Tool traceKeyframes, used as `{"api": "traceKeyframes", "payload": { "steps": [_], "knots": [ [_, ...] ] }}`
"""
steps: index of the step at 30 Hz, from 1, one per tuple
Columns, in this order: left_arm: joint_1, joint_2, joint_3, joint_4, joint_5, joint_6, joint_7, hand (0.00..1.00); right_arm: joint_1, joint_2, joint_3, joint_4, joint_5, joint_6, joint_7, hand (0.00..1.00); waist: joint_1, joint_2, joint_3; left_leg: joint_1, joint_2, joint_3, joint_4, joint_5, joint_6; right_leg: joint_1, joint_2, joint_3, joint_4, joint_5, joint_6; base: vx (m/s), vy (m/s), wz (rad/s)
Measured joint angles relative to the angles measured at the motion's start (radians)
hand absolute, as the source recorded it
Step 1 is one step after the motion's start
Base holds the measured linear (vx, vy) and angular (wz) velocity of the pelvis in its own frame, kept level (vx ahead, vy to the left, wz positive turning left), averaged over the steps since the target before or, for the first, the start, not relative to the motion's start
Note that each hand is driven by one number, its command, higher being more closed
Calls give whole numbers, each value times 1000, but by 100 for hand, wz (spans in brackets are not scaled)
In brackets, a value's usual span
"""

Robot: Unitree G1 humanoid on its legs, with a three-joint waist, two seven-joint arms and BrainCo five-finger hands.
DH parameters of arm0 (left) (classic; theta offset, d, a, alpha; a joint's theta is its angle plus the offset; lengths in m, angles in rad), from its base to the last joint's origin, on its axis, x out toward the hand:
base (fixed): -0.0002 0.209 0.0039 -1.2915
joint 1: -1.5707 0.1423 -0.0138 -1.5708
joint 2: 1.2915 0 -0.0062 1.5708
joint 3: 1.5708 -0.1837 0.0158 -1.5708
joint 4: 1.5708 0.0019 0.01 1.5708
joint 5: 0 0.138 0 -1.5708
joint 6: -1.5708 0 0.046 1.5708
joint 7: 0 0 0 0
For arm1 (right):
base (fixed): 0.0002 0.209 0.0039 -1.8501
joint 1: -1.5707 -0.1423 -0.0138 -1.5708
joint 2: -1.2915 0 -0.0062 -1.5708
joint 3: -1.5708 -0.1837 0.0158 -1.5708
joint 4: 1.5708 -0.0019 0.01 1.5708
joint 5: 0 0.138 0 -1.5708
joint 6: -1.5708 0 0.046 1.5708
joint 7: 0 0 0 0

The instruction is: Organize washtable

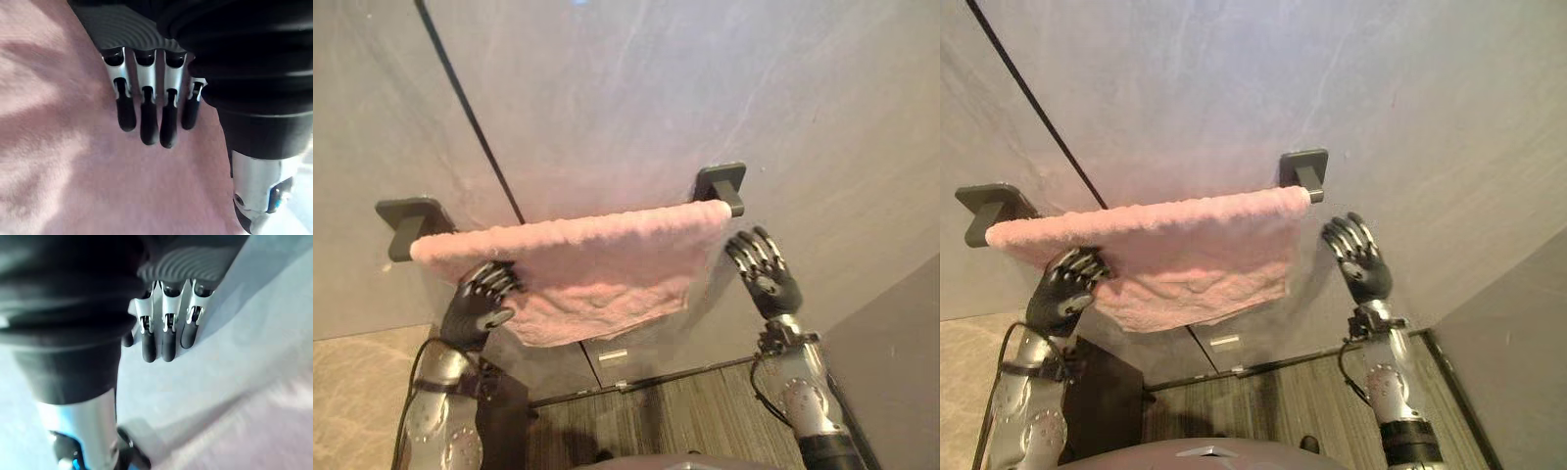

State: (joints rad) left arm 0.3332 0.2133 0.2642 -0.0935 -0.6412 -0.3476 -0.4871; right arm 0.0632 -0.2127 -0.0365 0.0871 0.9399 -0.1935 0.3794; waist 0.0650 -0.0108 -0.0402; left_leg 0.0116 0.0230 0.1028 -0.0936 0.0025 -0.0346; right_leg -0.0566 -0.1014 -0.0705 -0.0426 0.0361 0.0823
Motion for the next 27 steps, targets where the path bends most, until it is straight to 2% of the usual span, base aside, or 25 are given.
{"api": "traceKeyframes", "payload": {
  "steps": [3,9,12,13,19,21,22,24,27],
  "knots": [
    [38,-50,39,152,19,4,38,0,60,17,-74,5,-10,0,-7,0,0,-1,-3,-5,1,0,1,0,0,0,0,-1,-9,3,-1,24,-4,1],
    [48,-52,5,440,78,45,47,0,80,48,-96,142,-31,1,-16,0,-2,-20,-13,-6,0,-2,1,-1,0,3,0,-4,-17,7,2,0,0,0],
    [25,-54,-31,613,126,71,68,0,87,74,-122,220,-96,2,-43,0,-5,-21,-12,-6,-3,-2,1,-2,1,2,-3,-4,-17,7,4,0,0,0],
    [14,-60,-38,707,167,78,85,0,86,81,-135,296,-124,3,-65,0,-7,-21,-12,-5,-4,-2,1,-2,1,0,-4,-6,-18,7,4,0,0,0],
    [-31,-77,-36,946,287,101,165,0,86,95,-157,545,-188,13,-126,0,-20,-17,-9,-5,-3,2,1,-5,1,-4,-3,0,-20,6,4,9,0,-2],
    [-65,-91,-34,1040,379,103,238,0,84,99,-164,698,-268,30,-161,0,-22,-17,-9,-3,-2,6,1,-9,0,-3,-2,2,-20,6,4,26,0,-5],
    [-73,-95,-34,1064,392,106,259,0,79,99,-164,753,-283,33,-168,0,-24,-17,-9,-2,-2,8,1,-9,0,-2,-1,3,-20,6,4,27,2,-8],
    [-112,-110,-28,1150,427,116,321,0,53,102,-172,960,-332,57,-186,0,-27,-14,-7,6,-2,13,1,-12,1,8,-2,5,-20,6,4,21,4,-7],
    [-140,-129,-27,1166,461,144,365,0,53,114,-220,1126,-424,108,-191,0,-29,-8,0,22,-3,15,1,-12,1,23,-2,6,-19,6,4,4,3,-2]
  ]
}}
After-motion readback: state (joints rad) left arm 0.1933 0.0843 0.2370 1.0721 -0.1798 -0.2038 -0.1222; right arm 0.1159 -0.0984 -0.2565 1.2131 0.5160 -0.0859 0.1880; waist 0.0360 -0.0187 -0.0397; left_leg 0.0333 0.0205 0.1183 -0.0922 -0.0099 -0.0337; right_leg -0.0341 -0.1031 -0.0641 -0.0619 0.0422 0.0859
